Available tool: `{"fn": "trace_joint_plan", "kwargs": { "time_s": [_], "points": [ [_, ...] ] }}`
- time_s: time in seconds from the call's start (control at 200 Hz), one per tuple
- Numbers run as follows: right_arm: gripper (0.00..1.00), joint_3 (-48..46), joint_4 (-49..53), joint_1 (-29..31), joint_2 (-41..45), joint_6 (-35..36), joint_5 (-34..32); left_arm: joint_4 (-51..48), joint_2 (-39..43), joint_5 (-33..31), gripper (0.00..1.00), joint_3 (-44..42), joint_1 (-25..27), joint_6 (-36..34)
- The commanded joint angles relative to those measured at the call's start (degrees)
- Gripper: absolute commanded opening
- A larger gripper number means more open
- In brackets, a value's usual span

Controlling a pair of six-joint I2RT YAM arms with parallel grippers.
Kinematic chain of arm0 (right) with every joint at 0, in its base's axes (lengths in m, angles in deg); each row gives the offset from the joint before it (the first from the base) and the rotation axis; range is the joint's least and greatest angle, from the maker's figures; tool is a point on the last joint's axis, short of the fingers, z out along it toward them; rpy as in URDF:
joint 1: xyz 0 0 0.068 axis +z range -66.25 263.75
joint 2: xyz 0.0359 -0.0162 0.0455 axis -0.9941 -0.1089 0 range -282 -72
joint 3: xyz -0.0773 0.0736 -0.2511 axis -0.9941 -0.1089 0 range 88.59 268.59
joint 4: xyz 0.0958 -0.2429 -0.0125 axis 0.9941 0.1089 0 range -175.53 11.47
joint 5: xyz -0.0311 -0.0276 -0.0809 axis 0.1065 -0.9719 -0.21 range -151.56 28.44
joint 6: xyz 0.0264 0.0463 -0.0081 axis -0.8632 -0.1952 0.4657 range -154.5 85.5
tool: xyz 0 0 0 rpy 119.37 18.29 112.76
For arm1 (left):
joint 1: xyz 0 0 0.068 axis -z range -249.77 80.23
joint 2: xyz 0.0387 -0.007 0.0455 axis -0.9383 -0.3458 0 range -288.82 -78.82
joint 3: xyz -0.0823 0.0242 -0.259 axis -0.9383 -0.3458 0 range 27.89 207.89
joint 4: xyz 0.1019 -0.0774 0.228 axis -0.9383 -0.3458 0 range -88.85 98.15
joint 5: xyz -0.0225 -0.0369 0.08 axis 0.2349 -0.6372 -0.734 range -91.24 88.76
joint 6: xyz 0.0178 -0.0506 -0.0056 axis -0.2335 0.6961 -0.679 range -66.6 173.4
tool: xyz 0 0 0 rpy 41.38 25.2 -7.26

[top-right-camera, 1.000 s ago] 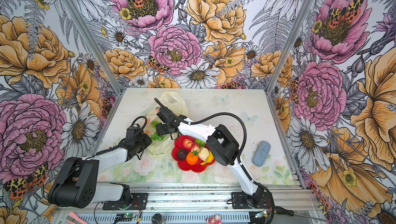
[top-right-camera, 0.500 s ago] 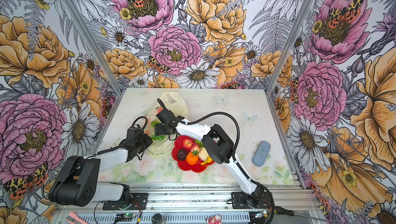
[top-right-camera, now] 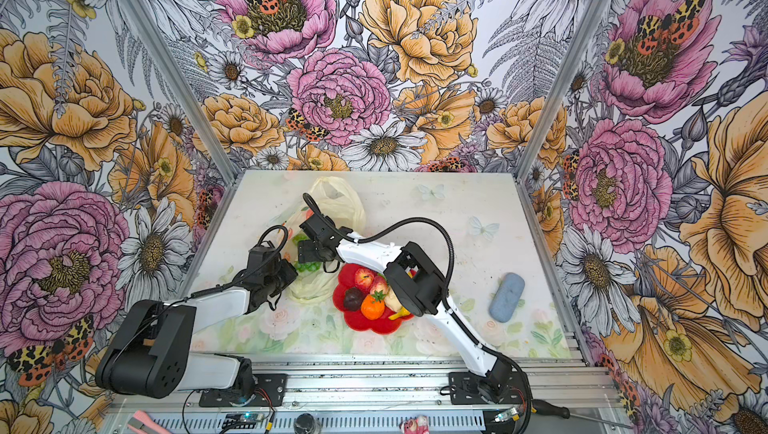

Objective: Take the fake fruits out of the plastic bag
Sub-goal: 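Lower the right gripper into the bag and grasp the green grapes, then lift the green grapes up out of the bag with the right gripper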

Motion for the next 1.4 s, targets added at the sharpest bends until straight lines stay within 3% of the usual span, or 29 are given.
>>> {"fn": "trace_joint_plan", "kwargs": {
  "time_s": [0.0, 0.641, 0.961, 1.396],
  "points": [
    [0.78, 2.21, 1.23, 0.95, -4.62, -0.38, 0.82, 2.16, -1.47, 2.77, 0.13, 1.85, 1.7, -0.2],
    [0.36, 5.35, 0.99, 0.14, -2.61, 2.22, -0.67, 0.48, -0.78, 0.27, 0.09, 2.99, 2.86, -1.55],
    [0.27, 4.89, 0.27, 0.12, 1.75, 3.36, -0.36, 0.48, -0.74, -0.57, 0.09, 2.75, 1.4, -1.19],
    [0.24, 0.96, -0.75, -0.22, 7.56, 5.73, -2.5, -0.41, 0.08, -2.77, 0.09, 2.3, -0.15, -0.94]
  ]
}}
